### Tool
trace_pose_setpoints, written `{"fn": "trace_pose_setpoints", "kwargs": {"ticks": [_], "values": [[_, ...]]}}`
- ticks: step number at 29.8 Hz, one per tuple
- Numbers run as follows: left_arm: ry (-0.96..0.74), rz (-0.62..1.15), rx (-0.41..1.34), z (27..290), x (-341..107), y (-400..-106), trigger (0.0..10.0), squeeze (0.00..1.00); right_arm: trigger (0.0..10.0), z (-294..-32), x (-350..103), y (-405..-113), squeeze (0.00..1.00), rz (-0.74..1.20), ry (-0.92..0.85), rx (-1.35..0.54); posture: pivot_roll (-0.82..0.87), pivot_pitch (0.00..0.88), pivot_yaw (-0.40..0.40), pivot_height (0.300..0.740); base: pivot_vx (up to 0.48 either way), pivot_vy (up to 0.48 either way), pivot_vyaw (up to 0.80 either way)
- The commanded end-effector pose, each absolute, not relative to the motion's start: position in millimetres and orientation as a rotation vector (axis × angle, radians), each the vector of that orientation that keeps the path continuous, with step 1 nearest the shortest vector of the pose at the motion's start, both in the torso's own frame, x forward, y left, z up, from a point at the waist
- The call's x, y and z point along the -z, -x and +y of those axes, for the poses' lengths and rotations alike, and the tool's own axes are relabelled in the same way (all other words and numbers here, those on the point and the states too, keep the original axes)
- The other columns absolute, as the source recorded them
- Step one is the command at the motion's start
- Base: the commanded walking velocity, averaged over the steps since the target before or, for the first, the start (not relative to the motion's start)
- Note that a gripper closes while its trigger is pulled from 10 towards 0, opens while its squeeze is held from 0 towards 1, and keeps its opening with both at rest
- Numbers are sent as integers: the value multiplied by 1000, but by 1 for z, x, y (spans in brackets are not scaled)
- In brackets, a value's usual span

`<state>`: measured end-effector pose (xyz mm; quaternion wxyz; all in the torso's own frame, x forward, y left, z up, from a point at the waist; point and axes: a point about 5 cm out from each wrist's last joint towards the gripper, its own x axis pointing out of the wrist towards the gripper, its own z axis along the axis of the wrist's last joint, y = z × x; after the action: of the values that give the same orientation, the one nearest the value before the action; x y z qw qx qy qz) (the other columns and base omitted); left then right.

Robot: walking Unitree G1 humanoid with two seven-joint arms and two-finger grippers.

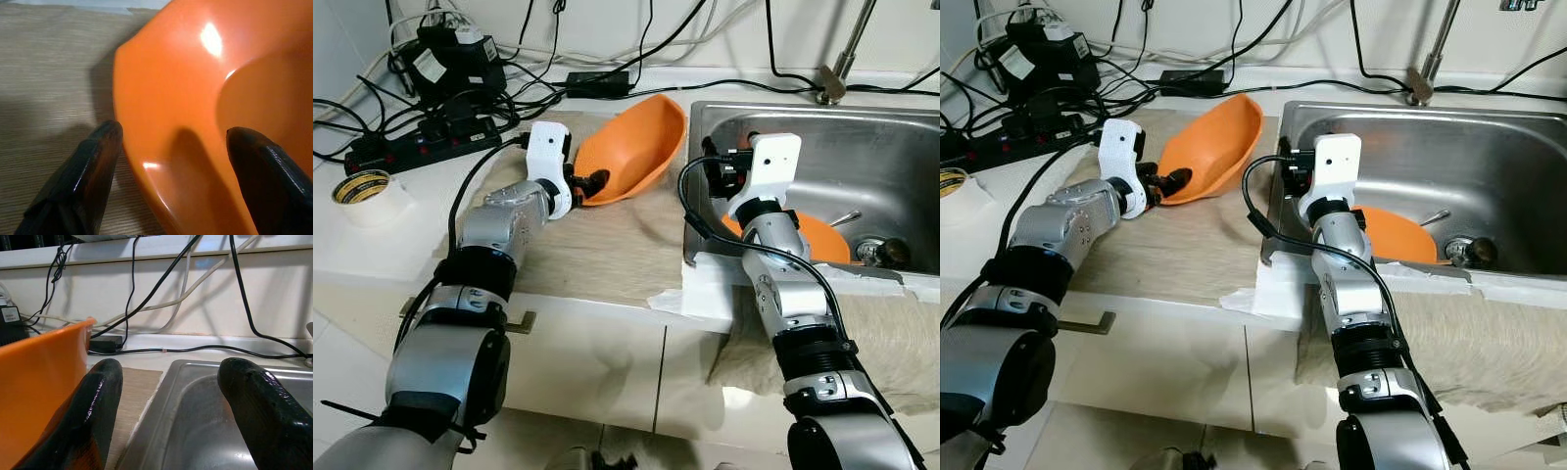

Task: Kitchen organization

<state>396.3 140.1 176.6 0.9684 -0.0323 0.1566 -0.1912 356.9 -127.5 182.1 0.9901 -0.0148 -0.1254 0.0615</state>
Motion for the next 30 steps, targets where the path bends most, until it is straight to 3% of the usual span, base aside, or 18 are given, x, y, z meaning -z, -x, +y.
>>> {"fn": "trace_pose_setpoints", "kwargs": {"ticks": [1, 17, 30], "values": [[47, 314, 399, 138, -183, -398, 10000, 0, 10000, -125, -186, -357, 0, -260, 27, -133, -131, 0, 107, 732, 0, 0, 0], [-12, 3, 282, 151, -231, -405, 10000, 0, 10000, -126, -185, -356, 0, -259, 30, -130, -128, 0, 105, 732, 0, 0, 0], [3, 125, 263, 155, -217, -405, 10000, 0, 10000, -125, -184, -356, 0, -255, 29, -135, -126, 0, 104, 732, 0, 0, 0]]}}
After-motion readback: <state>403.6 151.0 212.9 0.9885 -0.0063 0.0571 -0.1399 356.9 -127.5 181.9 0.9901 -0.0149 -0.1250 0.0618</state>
